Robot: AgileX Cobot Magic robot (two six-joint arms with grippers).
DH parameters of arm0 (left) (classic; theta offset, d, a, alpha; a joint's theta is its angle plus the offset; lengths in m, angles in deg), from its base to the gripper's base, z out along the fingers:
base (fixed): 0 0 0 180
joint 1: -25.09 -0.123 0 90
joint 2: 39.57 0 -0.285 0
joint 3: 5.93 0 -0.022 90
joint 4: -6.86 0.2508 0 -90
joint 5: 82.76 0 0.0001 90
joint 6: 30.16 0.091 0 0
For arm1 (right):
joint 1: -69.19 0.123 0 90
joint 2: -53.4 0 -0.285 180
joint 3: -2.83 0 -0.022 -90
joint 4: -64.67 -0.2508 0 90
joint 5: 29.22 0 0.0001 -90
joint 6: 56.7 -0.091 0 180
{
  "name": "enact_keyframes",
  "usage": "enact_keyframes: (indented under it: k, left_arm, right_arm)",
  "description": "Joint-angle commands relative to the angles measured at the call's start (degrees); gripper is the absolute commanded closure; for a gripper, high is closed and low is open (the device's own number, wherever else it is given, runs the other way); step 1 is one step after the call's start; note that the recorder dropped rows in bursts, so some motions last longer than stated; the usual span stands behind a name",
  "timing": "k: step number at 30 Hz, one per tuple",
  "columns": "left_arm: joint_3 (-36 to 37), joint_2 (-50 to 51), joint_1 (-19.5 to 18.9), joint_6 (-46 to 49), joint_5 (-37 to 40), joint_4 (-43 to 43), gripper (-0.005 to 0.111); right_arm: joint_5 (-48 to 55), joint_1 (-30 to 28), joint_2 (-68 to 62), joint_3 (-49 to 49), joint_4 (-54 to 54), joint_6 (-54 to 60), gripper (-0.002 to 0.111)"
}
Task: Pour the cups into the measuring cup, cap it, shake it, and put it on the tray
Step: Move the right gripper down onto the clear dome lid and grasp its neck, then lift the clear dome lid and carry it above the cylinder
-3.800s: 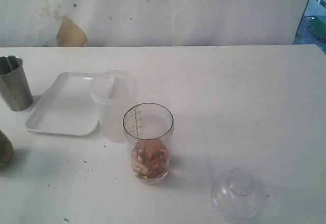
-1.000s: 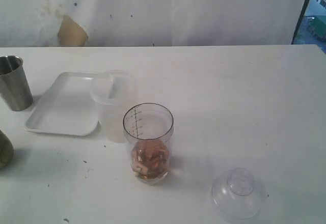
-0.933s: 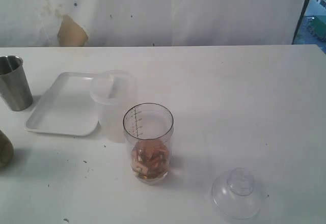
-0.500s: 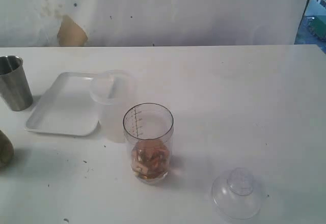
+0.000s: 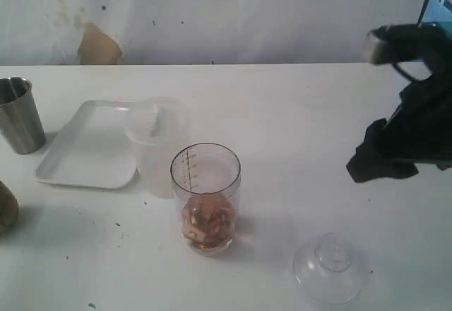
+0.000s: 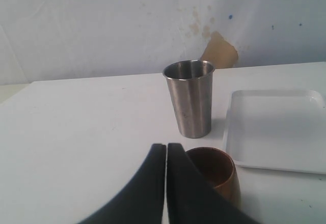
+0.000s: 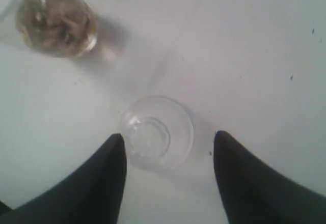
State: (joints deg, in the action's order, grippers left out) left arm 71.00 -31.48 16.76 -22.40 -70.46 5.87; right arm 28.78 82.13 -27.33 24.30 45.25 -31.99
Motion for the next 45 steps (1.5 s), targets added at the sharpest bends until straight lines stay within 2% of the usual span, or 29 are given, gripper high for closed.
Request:
enact_keyframes:
  k: [1,5,11,18,23,25,27,29,30,34,38,45]
  left_arm:
    - [0.29,-0.3,0.41,-0.02,-0.66,-0.48,0.106]
    - [0.29,-0.3,0.41,-0.02,-0.66,-0.48,0.106]
    - [0.29,-0.3,0.41,-0.02,-0.66,-0.48,0.106]
    - [0.29,-0.3,0.41,-0.02,-0.66,-0.48,0.106]
    - [0.29,-0.3,0.41,-0.02,-0.66,-0.48,0.106]
    - [0.29,-0.3,0.41,-0.02,-0.66,-0.48,0.106]
    - [0.29,-0.3,0.41,-0.02,-0.66,-0.48,0.106]
    - [0.29,-0.3,0.41,-0.02,-0.66,-0.48,0.106]
    - [0.29,-0.3,0.41,-0.02,-0.66,-0.48,0.106]
    - [0.29,-0.3,0.41,-0.02,-0.66,-0.48,0.106]
    - [0.29,-0.3,0.41,-0.02,-0.66,-0.48,0.106]
    - [0.29,-0.3,0.41,-0.02,-0.66,-0.48,0.106]
  right_arm:
    - [4.69,5.22,-5.55,1.06,10.34,-6.49,0.059]
    - [4.26,9.6,-11.27,1.97,6.64,-6.49,0.057]
    - [-0.39,15.22,-17.1,1.97,7.89,-5.46,0.054]
    - [-1.51,15.64,-18.59,2.02,14.63,-8.57,0.054]
    - [-5.17,15.64,-18.59,2.02,14.75,-8.57,0.054]
    - [-5.45,15.64,-18.59,2.02,14.79,-9.56,0.058]
    - [-4.73,15.64,-18.59,2.02,14.79,-10.34,0.073]
    - [-3.23,15.64,-18.59,2.02,14.79,-10.34,0.092]
    - [-1.68,15.64,-18.59,1.91,15.06,-10.34,0.107]
    - [2.92,15.64,-16.72,-2.09,15.31,-10.34,0.108]
    - [11.38,15.64,-12.88,-10.76,17.15,-14.44,0.108]
    - [11.97,15.64,-12.4,-24.06,16.39,-18.81,0.108]
